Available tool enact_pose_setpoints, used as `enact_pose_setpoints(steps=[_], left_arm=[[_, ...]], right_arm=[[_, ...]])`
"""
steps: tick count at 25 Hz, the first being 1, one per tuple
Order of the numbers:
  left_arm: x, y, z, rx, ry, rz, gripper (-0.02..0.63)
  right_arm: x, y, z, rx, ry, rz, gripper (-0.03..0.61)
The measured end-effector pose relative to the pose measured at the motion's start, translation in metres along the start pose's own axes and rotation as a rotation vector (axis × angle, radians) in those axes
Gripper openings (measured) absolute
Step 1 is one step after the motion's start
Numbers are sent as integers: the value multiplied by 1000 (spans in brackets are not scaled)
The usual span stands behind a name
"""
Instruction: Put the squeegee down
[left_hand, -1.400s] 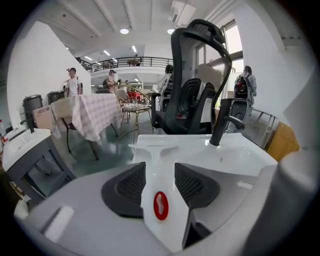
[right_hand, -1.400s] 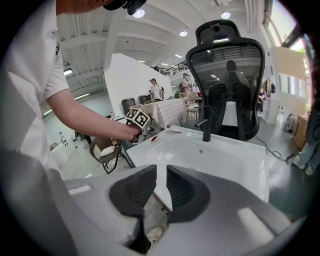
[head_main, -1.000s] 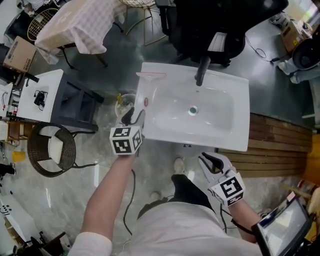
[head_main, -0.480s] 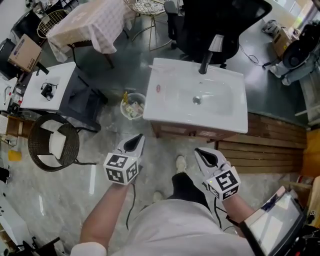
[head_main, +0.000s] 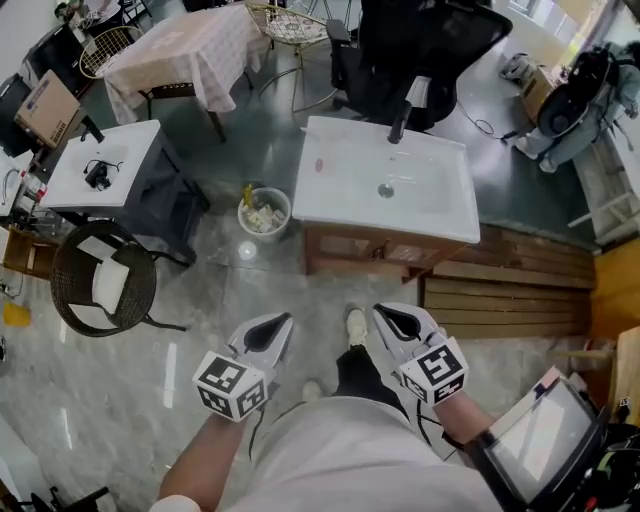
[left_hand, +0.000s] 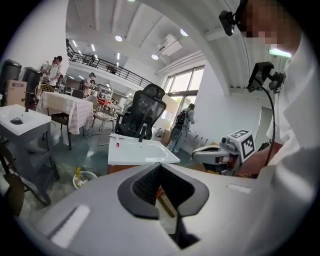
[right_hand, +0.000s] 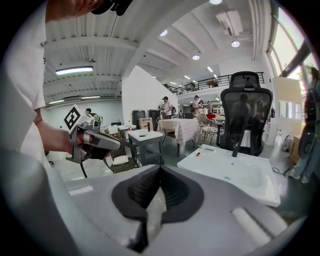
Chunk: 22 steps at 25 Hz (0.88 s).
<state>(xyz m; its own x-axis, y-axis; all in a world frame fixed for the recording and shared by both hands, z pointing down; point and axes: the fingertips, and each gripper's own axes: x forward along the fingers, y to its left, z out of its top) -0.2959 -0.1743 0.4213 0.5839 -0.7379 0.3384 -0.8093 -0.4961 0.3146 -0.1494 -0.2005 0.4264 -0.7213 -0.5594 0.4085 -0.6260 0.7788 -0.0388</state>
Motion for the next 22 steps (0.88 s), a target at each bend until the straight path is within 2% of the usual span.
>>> enact_pose_setpoints(steps=[8,22], left_arm=[[-70,-58,-23,30,11,-42,6],[-104,-109,-56,24,18,-65,6]], right_arm=[[-37,65,3,-43,-13,12,2],[-75,125,-10,-75,-31,59,2]])
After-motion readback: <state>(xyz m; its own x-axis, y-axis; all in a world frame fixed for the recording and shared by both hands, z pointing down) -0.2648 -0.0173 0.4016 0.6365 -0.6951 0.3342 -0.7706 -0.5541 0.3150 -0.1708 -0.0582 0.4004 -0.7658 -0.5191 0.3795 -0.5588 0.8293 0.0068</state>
